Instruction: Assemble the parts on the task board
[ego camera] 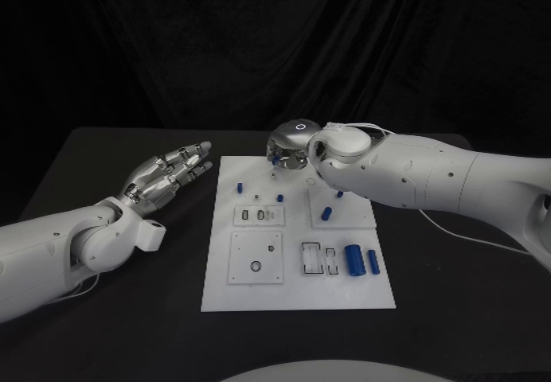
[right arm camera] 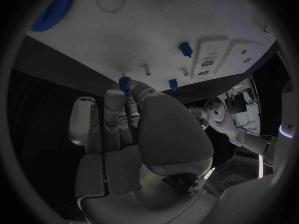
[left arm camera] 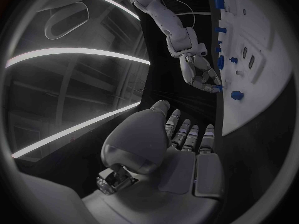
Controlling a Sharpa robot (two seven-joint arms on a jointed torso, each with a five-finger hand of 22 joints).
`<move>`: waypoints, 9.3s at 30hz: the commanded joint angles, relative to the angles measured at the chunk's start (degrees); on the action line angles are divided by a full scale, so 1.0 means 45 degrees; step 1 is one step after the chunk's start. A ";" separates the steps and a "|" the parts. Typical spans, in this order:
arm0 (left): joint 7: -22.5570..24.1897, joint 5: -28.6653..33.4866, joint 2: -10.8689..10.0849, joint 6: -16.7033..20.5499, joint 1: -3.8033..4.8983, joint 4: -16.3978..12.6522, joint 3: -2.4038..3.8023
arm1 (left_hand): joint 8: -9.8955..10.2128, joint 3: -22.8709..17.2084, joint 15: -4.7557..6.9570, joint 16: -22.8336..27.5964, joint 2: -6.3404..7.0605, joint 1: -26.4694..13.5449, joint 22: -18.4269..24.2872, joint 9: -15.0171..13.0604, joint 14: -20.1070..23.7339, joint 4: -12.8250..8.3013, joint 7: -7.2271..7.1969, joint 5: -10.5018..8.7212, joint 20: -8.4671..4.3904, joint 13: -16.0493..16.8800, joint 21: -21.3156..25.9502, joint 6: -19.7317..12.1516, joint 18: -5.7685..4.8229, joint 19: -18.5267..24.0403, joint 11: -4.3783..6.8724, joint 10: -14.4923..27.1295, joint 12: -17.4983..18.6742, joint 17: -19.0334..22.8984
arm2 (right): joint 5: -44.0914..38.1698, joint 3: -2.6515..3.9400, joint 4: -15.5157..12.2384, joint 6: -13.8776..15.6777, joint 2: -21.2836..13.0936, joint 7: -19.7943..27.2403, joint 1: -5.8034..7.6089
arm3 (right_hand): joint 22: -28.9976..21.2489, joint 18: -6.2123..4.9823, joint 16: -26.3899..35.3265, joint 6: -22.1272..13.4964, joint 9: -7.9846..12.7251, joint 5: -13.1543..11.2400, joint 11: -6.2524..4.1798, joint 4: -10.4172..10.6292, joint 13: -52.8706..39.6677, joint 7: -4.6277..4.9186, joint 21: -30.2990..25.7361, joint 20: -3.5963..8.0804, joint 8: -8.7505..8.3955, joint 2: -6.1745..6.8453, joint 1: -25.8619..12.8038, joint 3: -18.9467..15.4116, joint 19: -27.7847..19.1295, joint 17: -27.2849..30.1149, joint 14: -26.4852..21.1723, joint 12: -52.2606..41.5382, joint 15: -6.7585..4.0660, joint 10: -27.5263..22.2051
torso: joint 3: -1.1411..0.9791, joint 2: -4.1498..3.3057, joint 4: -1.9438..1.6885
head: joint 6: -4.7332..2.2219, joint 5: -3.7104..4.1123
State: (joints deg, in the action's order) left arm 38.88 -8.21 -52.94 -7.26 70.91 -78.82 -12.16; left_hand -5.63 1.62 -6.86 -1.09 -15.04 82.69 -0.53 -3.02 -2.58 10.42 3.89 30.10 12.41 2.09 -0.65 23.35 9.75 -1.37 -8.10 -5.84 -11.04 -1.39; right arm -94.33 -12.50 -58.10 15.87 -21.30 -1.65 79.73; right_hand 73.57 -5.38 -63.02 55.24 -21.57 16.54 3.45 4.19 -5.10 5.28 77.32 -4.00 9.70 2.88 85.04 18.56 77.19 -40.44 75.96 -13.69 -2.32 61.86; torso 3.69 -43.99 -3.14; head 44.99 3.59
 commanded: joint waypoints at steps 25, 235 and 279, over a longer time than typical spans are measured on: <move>0.2230 0.0013 0.0124 -0.0371 -0.0010 0.0225 0.0013 | -0.0048 -0.0178 -0.0048 0.0022 -0.0012 0.0113 -0.0010 -0.0005 0.0035 -0.0040 0.0033 0.0067 0.0053 -0.0002 -0.0023 0.0000 -0.0020 0.0023 -0.0048 0.0006 -0.0011 -0.0003 | -0.0046 -0.0033 -0.0087 -0.0578 -0.0202 -0.0446 -0.0146 | -0.0614 -0.0018 0.0831 -0.1912 0.0372 -0.0394 0.0280 0.0231 0.0003 -0.0605 -0.0867 -0.0286 -0.1290 0.0421 -0.0482 0.0325 -0.0755 0.1065 -0.0830 0.0915 0.0302 -0.1303 | 0.0009 0.0006 -0.0007 | 0.0142 -0.0033; 0.1379 0.0013 -0.0055 -0.1230 -0.0301 0.0692 0.0013 | -0.0016 -0.1202 -0.0307 -0.0037 -0.0018 -0.0233 -0.0031 -0.0013 -0.0124 -0.0515 0.0118 -0.0030 0.0314 0.0001 -0.0053 -0.0077 -0.0003 -0.0038 -0.0205 0.0087 -0.0039 -0.0076 | 0.0420 -0.0219 -0.2442 -0.0172 -0.1413 -0.1535 -0.0311 | 0.2800 0.0589 -0.5995 -0.3349 0.0481 0.1454 -0.0787 0.0036 -1.8867 -0.0106 0.0605 0.0120 -0.1351 -0.0080 -0.2416 -0.0448 0.1284 -1.1014 0.3120 -1.6957 -0.0161 0.6253 | 0.0020 0.0067 0.0180 | 0.0441 -0.0036; 0.1322 0.0013 -0.0442 -0.1198 -0.0367 0.0233 0.0012 | -0.0001 -0.1319 -0.0346 -0.0044 -0.0013 -0.0294 -0.0034 -0.0007 -0.0140 -0.0552 0.0127 -0.0029 0.0343 -0.0007 -0.0056 -0.0119 -0.0015 -0.0045 -0.0214 0.0119 -0.0011 -0.0082 | 0.1608 -0.0240 -0.6016 0.0963 -0.6327 -0.0523 0.1101 | 0.3037 0.0731 -0.5995 -0.2385 0.1021 -0.0786 -0.0825 0.0943 -1.8867 -0.0167 0.1005 0.0164 -0.0711 -0.0155 -0.3529 -0.1262 0.1749 -1.1014 0.3120 -1.6957 -0.0208 0.6253 | 0.0019 0.0114 0.0301 | 0.0422 -0.0062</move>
State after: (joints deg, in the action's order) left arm 38.92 -8.25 -54.87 -12.33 69.35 -77.51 -12.16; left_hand -5.63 -3.99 -7.89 -1.09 -15.05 81.76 -0.59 -2.98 -3.20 7.98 4.30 30.09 13.43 2.09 -0.65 22.94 9.75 -1.58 -8.71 -5.22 -11.03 -1.72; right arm -89.83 -13.51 -84.72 18.81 -49.09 -6.09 84.62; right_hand 74.92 -2.72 -89.83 44.20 -16.90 12.93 -0.51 8.23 -74.91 4.67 81.56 -3.37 6.33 2.04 69.72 12.95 83.76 -74.90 84.16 -89.85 -3.38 84.03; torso 3.79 -43.52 -1.94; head 47.25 2.79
